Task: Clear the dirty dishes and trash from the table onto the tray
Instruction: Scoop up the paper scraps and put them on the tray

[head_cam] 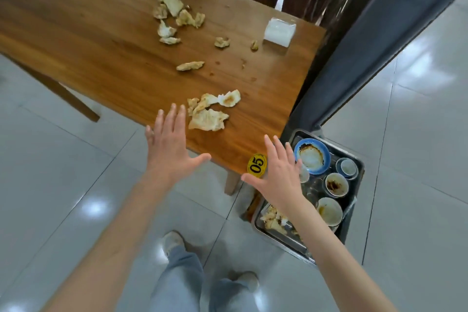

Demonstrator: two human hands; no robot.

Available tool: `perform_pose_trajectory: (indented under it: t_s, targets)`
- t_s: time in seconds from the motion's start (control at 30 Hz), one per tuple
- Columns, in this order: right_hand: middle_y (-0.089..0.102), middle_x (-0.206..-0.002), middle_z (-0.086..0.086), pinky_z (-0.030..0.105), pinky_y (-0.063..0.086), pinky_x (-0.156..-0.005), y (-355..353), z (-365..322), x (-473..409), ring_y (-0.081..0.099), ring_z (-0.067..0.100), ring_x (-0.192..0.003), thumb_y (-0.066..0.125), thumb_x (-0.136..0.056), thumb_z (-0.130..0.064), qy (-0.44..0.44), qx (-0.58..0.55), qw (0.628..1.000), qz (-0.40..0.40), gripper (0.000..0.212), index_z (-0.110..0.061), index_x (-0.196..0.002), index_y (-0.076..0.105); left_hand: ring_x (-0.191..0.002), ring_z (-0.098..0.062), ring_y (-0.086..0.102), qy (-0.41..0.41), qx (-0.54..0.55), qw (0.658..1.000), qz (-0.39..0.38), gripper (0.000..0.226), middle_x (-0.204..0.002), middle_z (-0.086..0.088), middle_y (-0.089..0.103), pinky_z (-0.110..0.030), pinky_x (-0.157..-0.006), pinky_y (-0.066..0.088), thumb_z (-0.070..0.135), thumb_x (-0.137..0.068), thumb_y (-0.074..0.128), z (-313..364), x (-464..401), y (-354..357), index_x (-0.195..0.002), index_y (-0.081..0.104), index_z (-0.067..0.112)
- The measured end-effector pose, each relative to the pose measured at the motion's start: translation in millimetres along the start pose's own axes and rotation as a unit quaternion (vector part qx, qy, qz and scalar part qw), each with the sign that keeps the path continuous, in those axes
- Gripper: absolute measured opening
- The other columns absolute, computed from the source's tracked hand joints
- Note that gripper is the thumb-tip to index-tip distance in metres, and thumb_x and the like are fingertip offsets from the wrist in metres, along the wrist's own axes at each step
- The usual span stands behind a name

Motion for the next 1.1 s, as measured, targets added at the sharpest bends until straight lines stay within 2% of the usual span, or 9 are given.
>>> perform_pose_trajectory:
  t_s: [0.13, 0.3, 0.47, 0.67, 0.8, 0.93, 1.1]
  targets:
    - [0.006, -0.158, -0.006, 0.058, 0.005, -0.111, -8.4, -57.5, -31.2, 0.0, 0.026, -0.145, 0.058, -0.07, -0.072, -0.014, 0.01, 1.0, 0.017, 0.102, -0.037, -0.146, -0.001, -0.145, -0.024, -0.003, -0.011, 0.02, 1.0, 0.019, 0.119, -0.159, 0.0, 0.001, -0.05, -0.114, 0.007, 0.06, -0.066, 0.073, -51.5, -22.7, -45.3, -0.15, -0.002, 0.023]
    - [0.009, -0.157, -0.005, 0.057, 0.007, -0.111, -4.1, -119.7, -59.2, 0.003, 0.025, -0.145, 0.057, -0.075, -0.067, 0.005, -0.01, 0.999, 0.038, 0.095, -0.03, -0.148, 0.008, -0.146, -0.023, -0.002, -0.005, 0.029, 1.0, -0.001, 0.11, -0.159, 0.0, 0.002, -0.047, -0.115, 0.007, 0.059, -0.073, 0.067, -122.3, -39.9, -80.9, -0.151, -0.001, 0.02]
    - [0.011, -0.157, -0.003, 0.054, 0.012, -0.114, 22.7, -164.8, -84.4, 0.004, 0.026, -0.145, 0.06, -0.081, -0.057, 0.031, -0.018, 0.999, 0.017, 0.088, -0.029, -0.148, 0.01, -0.146, -0.023, 0.001, -0.021, 0.035, 0.999, -0.014, 0.112, -0.159, 0.001, 0.002, -0.047, -0.116, 0.011, 0.058, -0.074, 0.067, -184.5, -69.2, -100.0, -0.15, -0.005, 0.021]
    - [0.012, -0.157, -0.001, 0.05, 0.015, -0.114, 50.8, -181.3, -131.3, 0.006, 0.024, -0.144, 0.063, -0.077, -0.058, 0.058, 0.008, 0.998, -0.001, 0.093, -0.029, -0.148, 0.009, -0.145, -0.023, 0.003, -0.007, 0.046, 0.999, -0.003, 0.11, -0.159, 0.001, 0.006, -0.047, -0.115, 0.013, 0.059, -0.073, 0.068, -226.1, -131.8, -105.9, -0.15, -0.002, 0.023]
    - [0.011, -0.157, -0.001, 0.052, 0.019, -0.112, 68.5, -179.8, -163.5, 0.007, 0.024, -0.144, 0.069, -0.071, -0.059, 0.084, 0.029, 0.996, -0.006, 0.101, -0.031, -0.148, 0.009, -0.145, -0.023, 0.007, 0.016, 0.032, 0.999, 0.0, 0.108, -0.158, 0.001, 0.009, -0.047, -0.114, 0.015, 0.059, -0.072, 0.068, -234.4, -183.7, -101.2, -0.15, 0.0, 0.026]
    - [0.006, -0.158, 0.0, 0.051, 0.015, -0.113, 77.5, -171.6, -201.2, 0.003, 0.027, -0.145, 0.073, -0.065, -0.061, 0.144, 0.046, 0.988, -0.031, 0.111, -0.035, -0.148, 0.005, -0.145, -0.022, 0.005, 0.055, 0.009, 0.998, -0.023, 0.108, -0.158, 0.002, 0.007, -0.047, -0.114, 0.013, 0.059, -0.074, 0.067, -232.5, -239.1, -90.7, -0.15, -0.003, 0.027]
    - [-0.002, -0.158, 0.0, 0.049, 0.013, -0.115, 84.8, -151.0, -231.2, -0.002, 0.029, -0.145, 0.073, -0.063, -0.064, 0.224, 0.008, 0.974, -0.039, 0.115, -0.035, -0.148, 0.001, -0.145, -0.021, 0.003, 0.106, 0.0, 0.993, -0.047, 0.107, -0.158, 0.003, 0.006, -0.046, -0.115, 0.011, 0.06, -0.074, 0.065, -220.3, -309.4, -79.9, -0.148, -0.007, 0.032]
Point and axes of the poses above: each hand's wrist, its own x-axis away from the middle knuckle, its own y-axis out of the palm, z = x × y, the point moved 8 cm from there along -x, towards the middle knuckle
